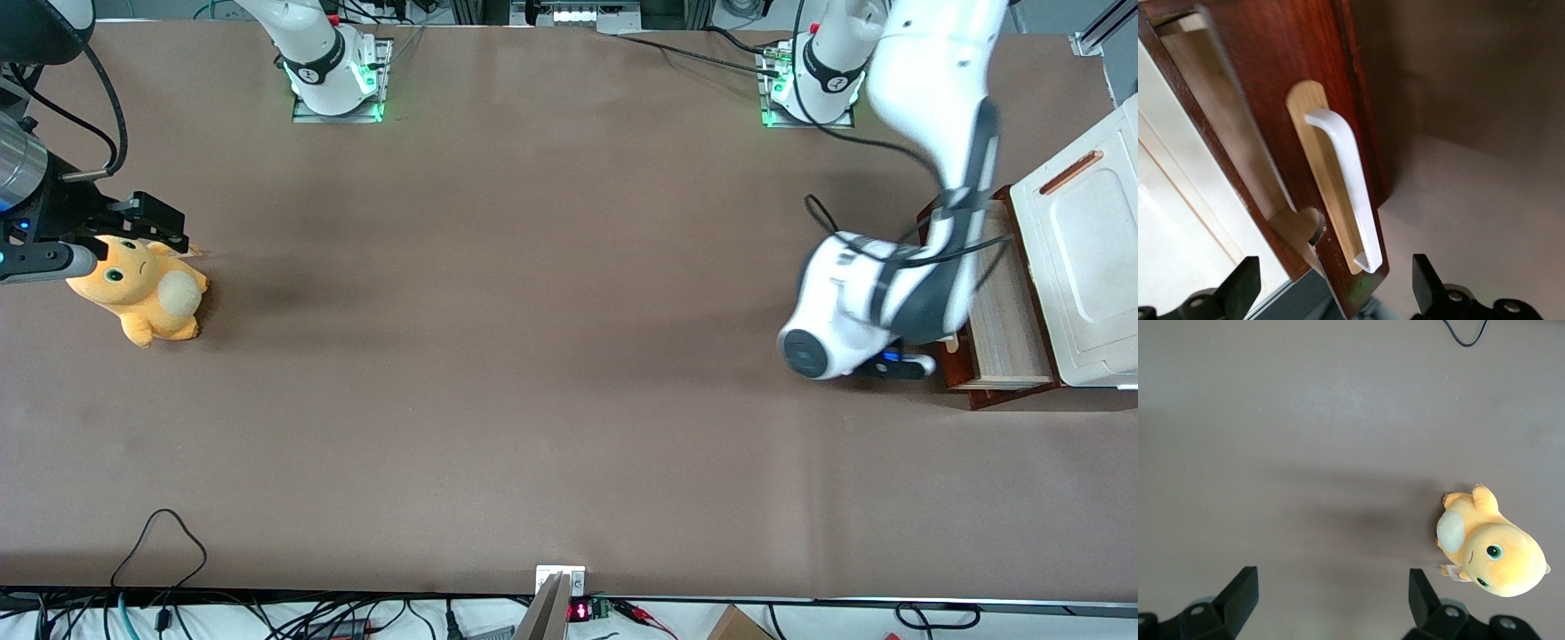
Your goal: Open lower drawer with left arm only
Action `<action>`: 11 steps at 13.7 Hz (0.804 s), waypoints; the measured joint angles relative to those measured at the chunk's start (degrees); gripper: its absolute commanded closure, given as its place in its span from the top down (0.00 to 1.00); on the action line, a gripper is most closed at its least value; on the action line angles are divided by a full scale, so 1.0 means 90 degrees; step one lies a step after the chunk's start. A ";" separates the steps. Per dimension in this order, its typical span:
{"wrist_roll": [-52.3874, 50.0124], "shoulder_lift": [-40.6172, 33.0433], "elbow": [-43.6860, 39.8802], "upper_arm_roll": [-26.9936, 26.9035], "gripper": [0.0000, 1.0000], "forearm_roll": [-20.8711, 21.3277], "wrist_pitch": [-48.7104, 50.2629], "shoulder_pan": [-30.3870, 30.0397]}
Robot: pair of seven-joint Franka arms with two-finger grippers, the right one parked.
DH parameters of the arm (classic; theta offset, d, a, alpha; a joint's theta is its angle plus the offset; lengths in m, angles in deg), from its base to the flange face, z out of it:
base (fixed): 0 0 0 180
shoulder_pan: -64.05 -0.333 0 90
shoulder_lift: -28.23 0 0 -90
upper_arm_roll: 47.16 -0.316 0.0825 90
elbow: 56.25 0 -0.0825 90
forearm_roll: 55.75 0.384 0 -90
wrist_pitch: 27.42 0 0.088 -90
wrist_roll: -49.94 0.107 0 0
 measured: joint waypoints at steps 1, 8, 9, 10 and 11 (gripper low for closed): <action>0.0224 -0.0164 -0.0131 -0.0189 1.00 -0.0331 -0.0124 -0.0015; 0.0458 -0.1066 -0.0791 -0.0430 1.00 -0.2199 -0.0269 -0.0423; 0.0458 -0.1201 -0.0917 -0.0430 1.00 -0.2504 -0.0280 -0.0497; 0.0457 -0.1339 -0.1073 -0.0433 1.00 -0.2825 -0.0288 -0.0581; 0.0458 -0.1471 -0.1226 -0.0432 1.00 -0.3131 -0.0291 -0.0677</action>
